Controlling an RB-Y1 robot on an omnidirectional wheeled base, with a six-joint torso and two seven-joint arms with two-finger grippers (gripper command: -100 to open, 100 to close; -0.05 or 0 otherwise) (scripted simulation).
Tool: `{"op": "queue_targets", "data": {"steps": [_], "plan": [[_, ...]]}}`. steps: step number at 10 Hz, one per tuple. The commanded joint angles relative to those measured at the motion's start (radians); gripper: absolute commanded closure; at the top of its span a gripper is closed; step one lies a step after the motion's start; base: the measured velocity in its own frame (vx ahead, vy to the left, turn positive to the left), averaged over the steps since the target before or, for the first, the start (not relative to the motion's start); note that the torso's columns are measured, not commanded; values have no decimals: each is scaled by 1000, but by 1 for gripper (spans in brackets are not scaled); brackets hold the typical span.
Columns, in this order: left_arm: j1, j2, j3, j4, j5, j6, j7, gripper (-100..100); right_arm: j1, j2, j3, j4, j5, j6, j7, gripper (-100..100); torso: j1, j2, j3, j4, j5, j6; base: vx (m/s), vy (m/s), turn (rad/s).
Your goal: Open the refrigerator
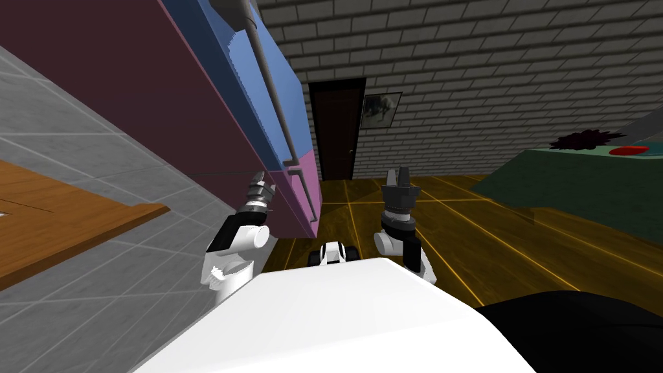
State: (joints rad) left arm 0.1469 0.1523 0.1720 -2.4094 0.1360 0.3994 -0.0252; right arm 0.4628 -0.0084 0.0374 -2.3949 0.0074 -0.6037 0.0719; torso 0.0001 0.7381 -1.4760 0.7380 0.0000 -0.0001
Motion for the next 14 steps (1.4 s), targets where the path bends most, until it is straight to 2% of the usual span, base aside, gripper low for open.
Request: {"op": "queue_targets", "data": {"steps": [1, 2, 3, 4, 5, 7, 9, 10, 11, 13, 14], "plan": [[-22, -4, 6, 1, 3, 55, 4, -100, 0, 0, 0, 0, 0, 0, 0, 0, 0, 0, 0, 0, 0, 0, 35, -21, 1], [-42, -8, 11, 1, 6, 96, 7, -100, 0, 0, 0, 0, 0, 0, 0, 0, 0, 0, 0, 0, 0, 0, 34, -23, 3], [-42, -8, 11, 1, 6, 101, 7, -100, 0, 0, 0, 0, 0, 0, 0, 0, 0, 0, 0, 0, 0, 0, 29, -22, 2], [-61, -12, 16, 1, 8, 140, 10, -100, 0, 0, 0, 0, 0, 0, 0, 0, 0, 0, 0, 0, 0, 0, 36, -27, 3], [-61, -12, 16, 1, 8, 146, 10, -100, 0, 0, 0, 0, 0, 0, 0, 0, 0, 0, 0, 0, 0, 0, 32, -21, 1], [-99, -20, 27, -1, 14, 214, 16, -100, 0, 0, 0, 0, 0, 0, 0, 0, 0, 0, 0, 0, 0, 0, 32, -30, 13], [-117, -24, 32, -5, 17, 269, 19, -100, 0, 0, 0, 0, 0, 0, 0, 0, -1, -5, -4, -1, -1, 3, 34, -27, 10], [-117, -24, 32, -5, 17, 276, 19, -100, 0, 0, 0, 0, 0, 0, 0, 0, -1, -8, -6, -2, -1, 4, 23, -19, 10], [-134, -28, 37, -9, 19, 317, 22, -100, 0, 0, 0, 0, 0, 0, 0, 0, -1, -10, -7, -3, -1, 5, 24, -22, 6], [-151, -32, 41, -16, 22, 356, 24, -100, 0, 0, 0, 0, 0, 0, 0, 0, -3, -15, -10, -3, -2, 7, 33, -24, 13], [-166, -36, 46, -24, 24, 393, 27, -100, 0, 0, 0, 0, 0, 0, 0, 0, -3, -16, -11, -4, -2, 8, 30, -29, 0]]}}
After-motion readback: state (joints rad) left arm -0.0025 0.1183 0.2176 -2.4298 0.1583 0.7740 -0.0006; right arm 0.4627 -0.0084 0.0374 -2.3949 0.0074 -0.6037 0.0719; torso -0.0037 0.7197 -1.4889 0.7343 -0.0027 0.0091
